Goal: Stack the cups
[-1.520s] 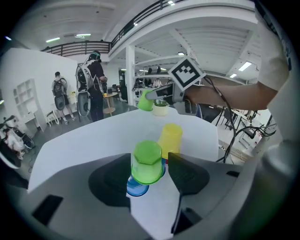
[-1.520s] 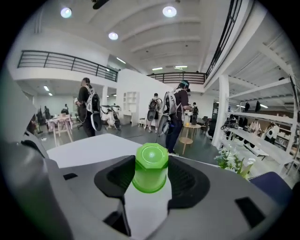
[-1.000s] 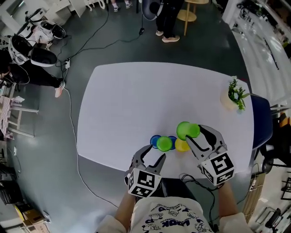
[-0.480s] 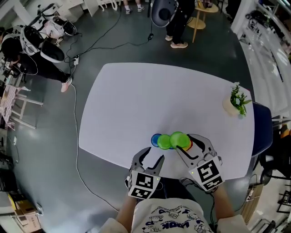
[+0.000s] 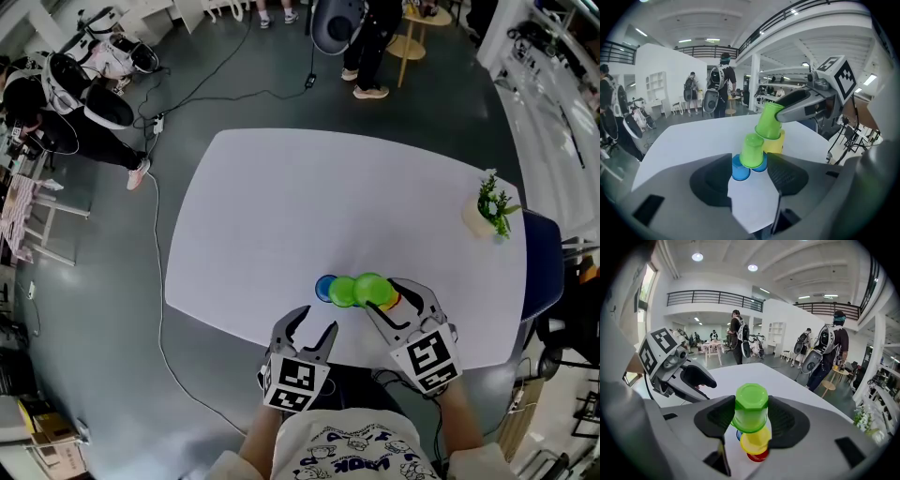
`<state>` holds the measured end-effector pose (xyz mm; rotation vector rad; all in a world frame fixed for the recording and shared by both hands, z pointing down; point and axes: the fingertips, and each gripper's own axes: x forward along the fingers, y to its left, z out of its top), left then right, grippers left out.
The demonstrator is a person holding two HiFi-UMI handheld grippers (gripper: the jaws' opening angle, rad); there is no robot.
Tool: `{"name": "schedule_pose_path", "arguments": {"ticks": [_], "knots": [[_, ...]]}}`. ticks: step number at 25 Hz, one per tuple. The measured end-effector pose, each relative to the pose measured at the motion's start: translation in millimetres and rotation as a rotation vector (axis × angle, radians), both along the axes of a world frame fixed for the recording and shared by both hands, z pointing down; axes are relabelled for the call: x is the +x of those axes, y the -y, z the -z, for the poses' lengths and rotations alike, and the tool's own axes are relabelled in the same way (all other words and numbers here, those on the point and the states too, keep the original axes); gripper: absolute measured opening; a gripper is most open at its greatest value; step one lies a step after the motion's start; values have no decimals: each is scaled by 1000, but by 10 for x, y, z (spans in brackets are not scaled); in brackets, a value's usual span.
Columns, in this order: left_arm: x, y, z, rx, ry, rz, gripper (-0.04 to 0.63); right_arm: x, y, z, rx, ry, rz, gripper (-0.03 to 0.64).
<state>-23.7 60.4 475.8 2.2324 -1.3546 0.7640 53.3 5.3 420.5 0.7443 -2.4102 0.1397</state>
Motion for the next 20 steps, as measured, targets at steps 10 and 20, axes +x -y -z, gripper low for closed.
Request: {"name": "schedule_pose_path", "arguments": {"ticks": [10,20], "knots": [[21,17,32,0,-22,-31,244,-51,16,45,38,22,-23,269],[-136,130,308,64,-29,-15,244,27,18,375,56,152,-119,319]]}}
